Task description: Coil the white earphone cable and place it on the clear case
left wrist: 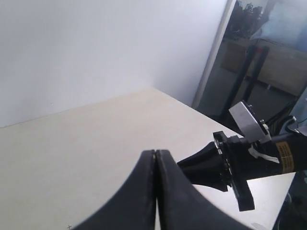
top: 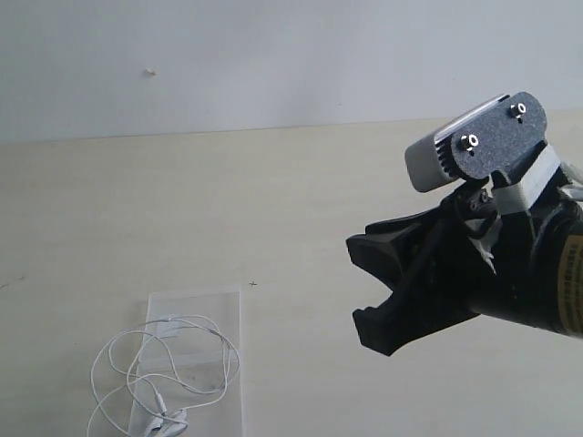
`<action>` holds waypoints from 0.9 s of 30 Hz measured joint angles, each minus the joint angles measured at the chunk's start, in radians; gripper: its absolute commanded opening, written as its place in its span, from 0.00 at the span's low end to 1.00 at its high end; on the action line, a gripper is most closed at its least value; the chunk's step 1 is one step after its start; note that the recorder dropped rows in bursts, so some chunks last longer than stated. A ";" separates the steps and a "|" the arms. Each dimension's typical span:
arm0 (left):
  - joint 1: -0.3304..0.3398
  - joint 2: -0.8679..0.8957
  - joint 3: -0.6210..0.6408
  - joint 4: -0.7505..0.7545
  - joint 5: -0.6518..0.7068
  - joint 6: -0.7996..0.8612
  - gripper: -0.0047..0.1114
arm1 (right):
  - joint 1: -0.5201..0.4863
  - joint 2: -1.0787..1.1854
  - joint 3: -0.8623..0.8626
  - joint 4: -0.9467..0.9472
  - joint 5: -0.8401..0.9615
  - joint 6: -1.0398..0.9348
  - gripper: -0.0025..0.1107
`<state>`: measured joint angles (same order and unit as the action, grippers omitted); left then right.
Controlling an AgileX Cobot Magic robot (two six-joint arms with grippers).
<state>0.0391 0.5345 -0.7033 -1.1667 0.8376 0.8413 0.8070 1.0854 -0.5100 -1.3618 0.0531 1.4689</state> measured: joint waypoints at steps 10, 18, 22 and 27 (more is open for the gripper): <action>0.000 -0.096 0.070 0.000 -0.008 -0.004 0.04 | 0.000 0.000 0.000 0.002 0.023 0.000 0.21; 0.000 -0.137 0.138 -0.015 -0.051 -0.004 0.04 | 0.000 0.000 0.000 0.002 0.023 0.000 0.21; 0.000 -0.138 0.184 -0.110 -0.092 -0.004 0.04 | 0.000 0.000 0.000 0.002 0.021 0.000 0.21; 0.000 -0.138 0.230 -0.286 -0.111 -0.004 0.04 | 0.000 0.000 0.000 0.002 0.021 0.000 0.21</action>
<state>0.0391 0.3969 -0.4737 -1.4523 0.7262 0.8368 0.8070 1.0854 -0.5100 -1.3596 0.0739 1.4689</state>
